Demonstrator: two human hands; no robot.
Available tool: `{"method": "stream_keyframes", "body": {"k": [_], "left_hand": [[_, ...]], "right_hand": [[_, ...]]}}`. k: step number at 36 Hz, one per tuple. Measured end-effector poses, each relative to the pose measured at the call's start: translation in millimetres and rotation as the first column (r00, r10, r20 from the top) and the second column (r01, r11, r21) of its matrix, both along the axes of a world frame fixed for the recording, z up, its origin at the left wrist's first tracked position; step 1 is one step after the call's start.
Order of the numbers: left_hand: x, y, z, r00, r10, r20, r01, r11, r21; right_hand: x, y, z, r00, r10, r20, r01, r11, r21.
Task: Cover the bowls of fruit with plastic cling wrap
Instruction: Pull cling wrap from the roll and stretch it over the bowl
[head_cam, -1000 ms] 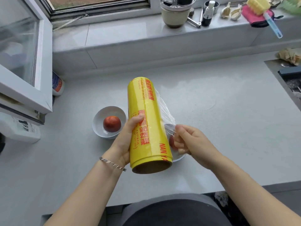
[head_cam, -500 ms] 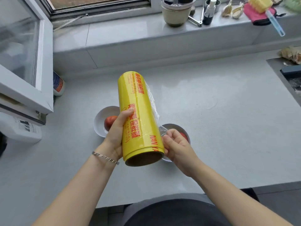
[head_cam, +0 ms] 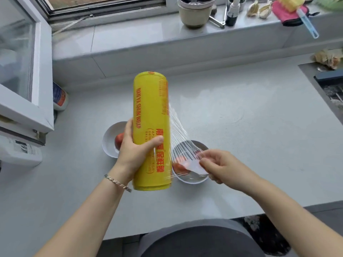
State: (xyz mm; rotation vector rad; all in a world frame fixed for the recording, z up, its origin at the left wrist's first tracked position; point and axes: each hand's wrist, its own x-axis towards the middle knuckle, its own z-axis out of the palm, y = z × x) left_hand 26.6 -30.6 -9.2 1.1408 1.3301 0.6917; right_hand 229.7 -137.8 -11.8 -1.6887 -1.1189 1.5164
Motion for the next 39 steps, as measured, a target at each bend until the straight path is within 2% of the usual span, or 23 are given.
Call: {"method": "stream_keyframes", "body": {"k": [3, 5, 8, 11, 12, 16, 19, 23, 24, 26, 28, 32, 36, 39], "left_hand": [[3, -8, 3, 0.976, -0.093, -0.195, 0.117, 0.987, 0.112], [3, -12, 3, 0.967, -0.115, -0.228, 0.148, 0.98, 0.133], [4, -17, 3, 0.978, -0.164, -0.131, 0.172, 0.984, 0.048], [8, -22, 2, 0.982, -0.185, -0.032, 0.185, 0.983, -0.018], [9, -24, 2, 0.982, -0.191, -0.017, 0.19, 0.981, -0.029], [11, -27, 0, 0.974, -0.228, -0.001, 0.227, 0.972, -0.058], [11, -29, 0, 0.97, -0.244, 0.017, 0.244, 0.968, -0.06], [11, -31, -3, 0.97, -0.243, -0.024, 0.24, 0.968, -0.078], [12, -32, -4, 0.969, -0.246, -0.035, 0.243, 0.966, -0.085], [16, -36, -4, 0.968, -0.249, -0.028, 0.246, 0.965, -0.087], [21, -39, -3, 0.974, -0.221, 0.039, 0.225, 0.967, -0.124], [21, -35, 0, 0.972, -0.164, 0.168, 0.203, 0.946, -0.252], [21, -22, 3, 0.937, -0.247, 0.249, 0.318, 0.897, -0.308], [28, -15, 7, 0.866, -0.319, 0.385, 0.453, 0.827, -0.334]], "right_hand": [[1, -3, -4, 0.994, 0.041, 0.102, -0.039, 0.999, -0.021], [5, -5, -7, 0.993, 0.065, 0.1, -0.058, 0.995, -0.075], [3, -1, -12, 1.0, 0.001, -0.022, -0.003, 0.995, -0.103], [-3, 16, -23, 0.931, -0.268, -0.247, 0.235, 0.96, -0.154], [-7, 22, -25, 0.904, -0.316, -0.289, 0.269, 0.944, -0.189], [-15, 36, -32, 0.885, -0.326, -0.333, 0.245, 0.934, -0.262], [-19, 39, -32, 0.893, -0.289, -0.344, 0.219, 0.949, -0.228], [-26, 34, -30, 0.845, -0.364, -0.392, 0.333, 0.931, -0.149], [-28, 32, -29, 0.844, -0.379, -0.379, 0.366, 0.924, -0.109], [-34, 30, -29, 0.887, -0.389, -0.25, 0.406, 0.914, 0.017], [-37, 28, -30, 0.907, -0.405, -0.117, 0.419, 0.896, 0.147], [-31, 24, -28, 0.914, -0.406, -0.025, 0.398, 0.88, 0.259], [-18, 22, -24, 0.928, -0.373, 0.005, 0.356, 0.888, 0.292], [-13, 23, -19, 0.94, -0.338, -0.035, 0.333, 0.895, 0.295]]}}
